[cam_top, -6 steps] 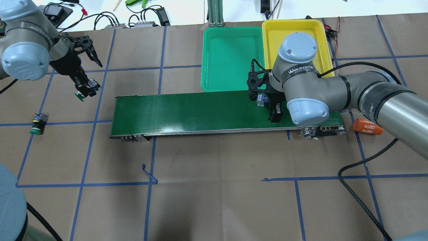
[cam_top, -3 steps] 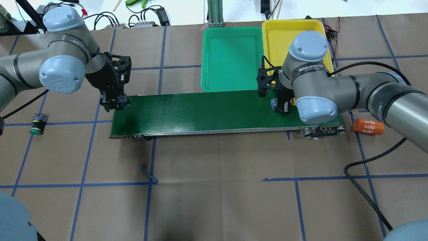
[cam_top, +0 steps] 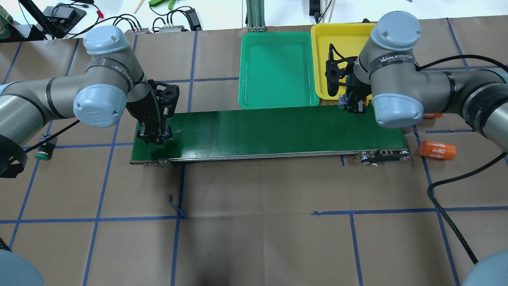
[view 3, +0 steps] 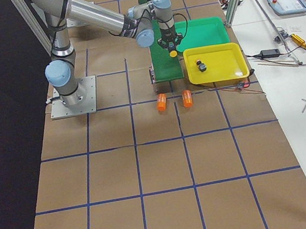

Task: Sort buttons by color to trays
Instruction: 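Drop yellow button in yellow tray with right gripper while left places its button, then place a button on belt with left gripper while right grasps a green button, then place the green button in the green tray with right gripper while left lifts away, then grasp the second green button on the belt with the right gripper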

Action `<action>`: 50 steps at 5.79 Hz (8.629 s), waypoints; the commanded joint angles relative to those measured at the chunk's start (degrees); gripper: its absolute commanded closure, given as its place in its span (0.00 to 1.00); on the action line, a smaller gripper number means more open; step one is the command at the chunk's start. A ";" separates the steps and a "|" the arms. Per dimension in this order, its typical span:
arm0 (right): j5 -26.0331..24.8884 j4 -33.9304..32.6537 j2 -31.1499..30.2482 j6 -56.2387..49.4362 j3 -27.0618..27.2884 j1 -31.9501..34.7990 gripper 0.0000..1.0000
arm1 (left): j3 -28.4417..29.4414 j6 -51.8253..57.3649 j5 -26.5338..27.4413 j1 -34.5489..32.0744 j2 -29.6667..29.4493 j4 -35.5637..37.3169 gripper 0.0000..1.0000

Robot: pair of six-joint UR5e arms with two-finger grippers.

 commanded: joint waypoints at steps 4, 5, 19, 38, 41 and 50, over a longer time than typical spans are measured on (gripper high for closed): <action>0.95 -0.42 26.89 -16.56 -30.81 -2.43 0.46 | 0.93 -8.54 -0.24 22.14 2.46 2.30 0.10; 0.26 0.27 26.39 -16.22 -31.18 -2.43 0.00 | 0.76 -16.86 -0.32 28.30 1.24 6.22 0.10; 0.34 10.11 5.03 14.09 -5.54 21.48 0.00 | 12.10 -18.13 1.27 12.25 -1.60 -0.60 1.00; 4.03 42.02 1.61 21.79 -23.72 12.14 0.00 | 10.86 -96.22 -1.73 -1.17 18.02 -14.66 0.02; 4.03 24.09 2.04 29.65 -12.77 20.23 0.00 | 10.86 -96.22 -1.82 -1.08 18.02 -14.57 0.02; -8.27 2.57 1.43 18.87 4.16 11.91 0.91 | 18.86 -93.94 -3.05 1.98 20.04 -27.58 0.01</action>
